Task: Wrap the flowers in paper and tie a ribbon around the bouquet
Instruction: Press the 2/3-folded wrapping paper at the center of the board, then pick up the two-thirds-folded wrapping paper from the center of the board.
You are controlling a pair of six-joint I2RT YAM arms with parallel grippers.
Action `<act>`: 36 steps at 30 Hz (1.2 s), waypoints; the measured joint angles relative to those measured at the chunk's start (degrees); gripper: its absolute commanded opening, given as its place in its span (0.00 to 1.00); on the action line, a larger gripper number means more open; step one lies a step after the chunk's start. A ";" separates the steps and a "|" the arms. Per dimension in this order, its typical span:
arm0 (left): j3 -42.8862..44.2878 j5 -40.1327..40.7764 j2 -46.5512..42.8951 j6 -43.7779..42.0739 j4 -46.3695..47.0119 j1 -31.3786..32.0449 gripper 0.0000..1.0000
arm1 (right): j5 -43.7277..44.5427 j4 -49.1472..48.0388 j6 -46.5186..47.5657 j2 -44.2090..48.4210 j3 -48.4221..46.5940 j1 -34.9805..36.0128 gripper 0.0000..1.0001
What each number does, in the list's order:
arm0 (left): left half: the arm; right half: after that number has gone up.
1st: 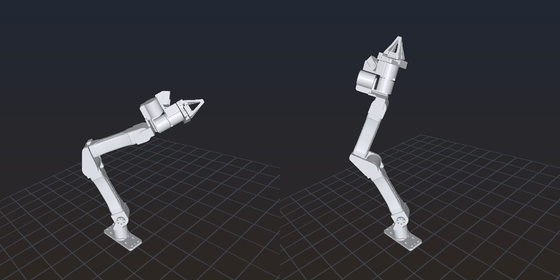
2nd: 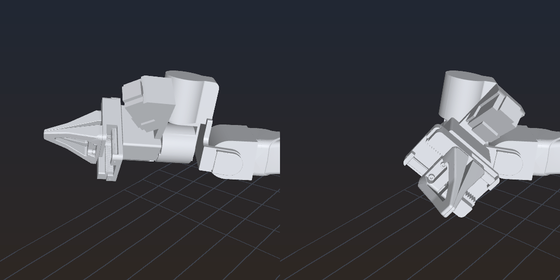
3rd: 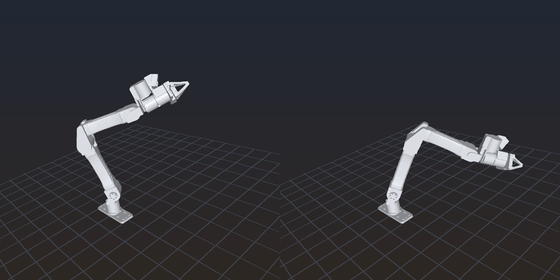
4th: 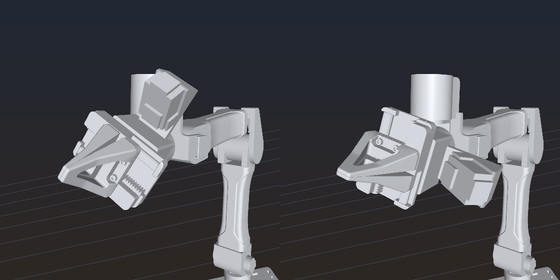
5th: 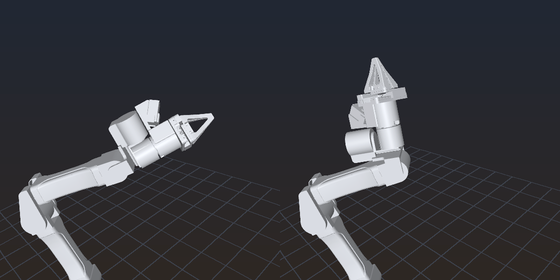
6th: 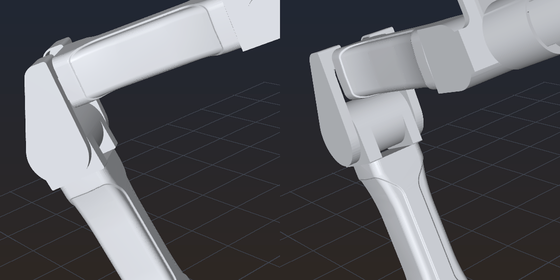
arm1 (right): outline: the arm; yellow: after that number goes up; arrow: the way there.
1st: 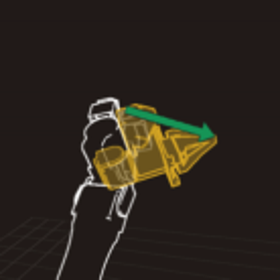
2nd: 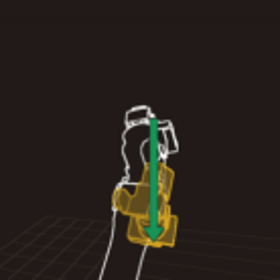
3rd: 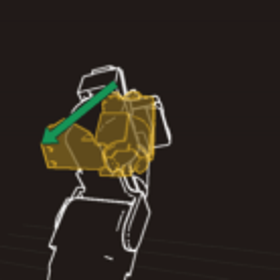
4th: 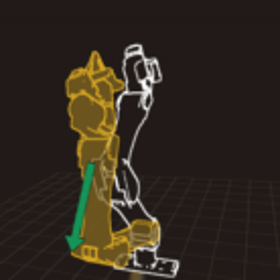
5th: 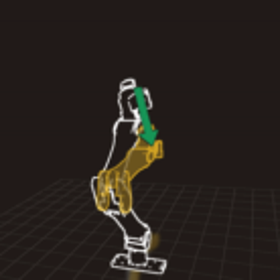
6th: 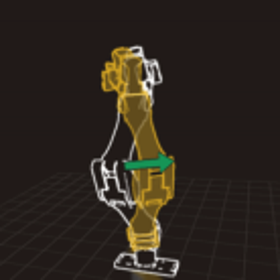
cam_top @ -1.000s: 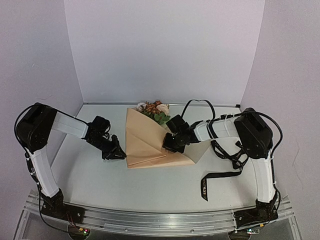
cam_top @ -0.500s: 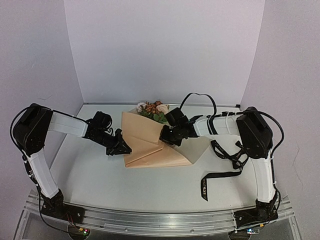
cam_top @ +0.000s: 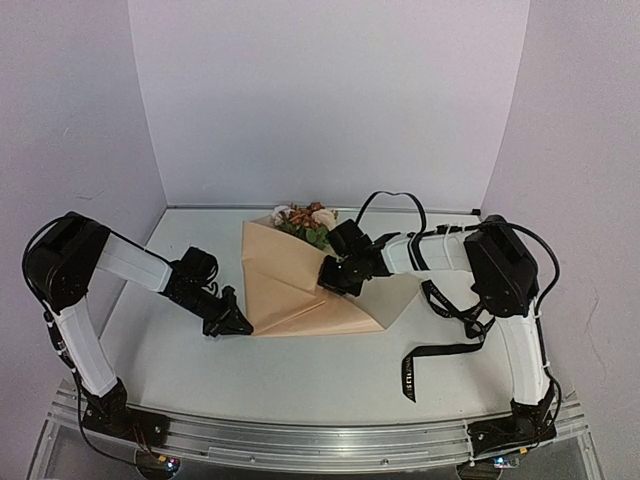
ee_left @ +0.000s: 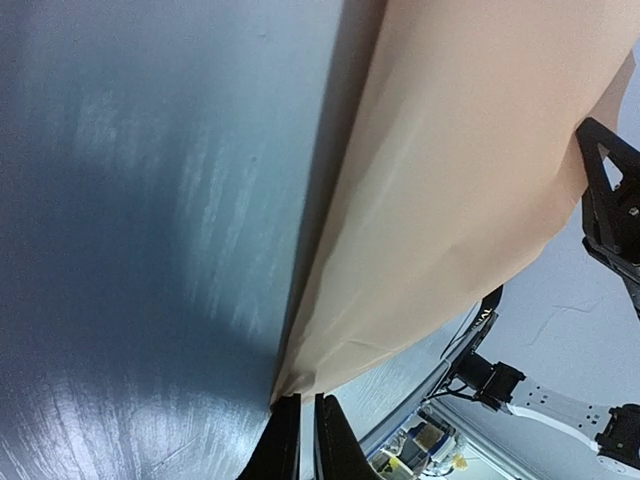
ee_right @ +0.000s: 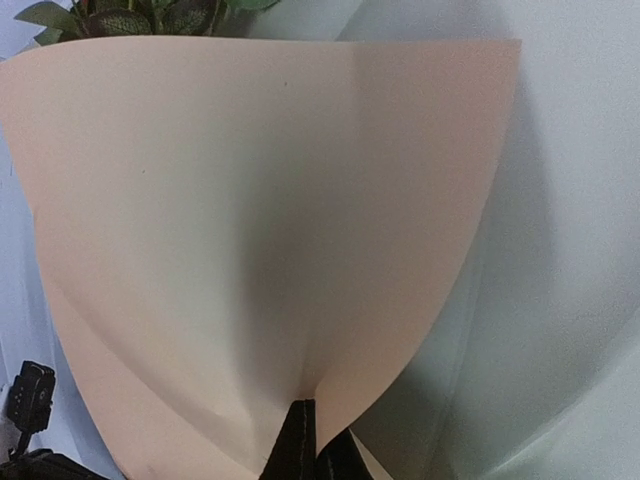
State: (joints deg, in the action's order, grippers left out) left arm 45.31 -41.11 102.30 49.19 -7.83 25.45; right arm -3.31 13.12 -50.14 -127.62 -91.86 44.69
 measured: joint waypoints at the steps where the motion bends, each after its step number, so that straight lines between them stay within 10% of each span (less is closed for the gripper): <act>1: 0.05 0.31 -0.31 -0.20 -0.71 0.00 0.11 | -0.01 0.17 0.08 -0.01 -0.25 0.00 0.07; 9: 7.85 1.70 -1.99 -3.30 -8.95 0.00 0.13 | 0.04 1.42 1.50 -0.01 -0.78 0.00 0.17; 20: 22.04 -3.04 8.76 -4.23 -3.83 1.15 0.13 | 1.11 4.63 2.64 6.23 3.72 0.00 0.61; 36: 30.61 -8.14 20.28 -2.15 -0.20 8.83 0.13 | 0.62 -3.68 -8.37 32.36 42.31 2.67 0.74</act>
State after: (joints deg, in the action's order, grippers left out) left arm 75.92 -49.25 122.59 47.04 -8.03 34.28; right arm -2.69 9.44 -58.51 -95.26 -49.55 47.35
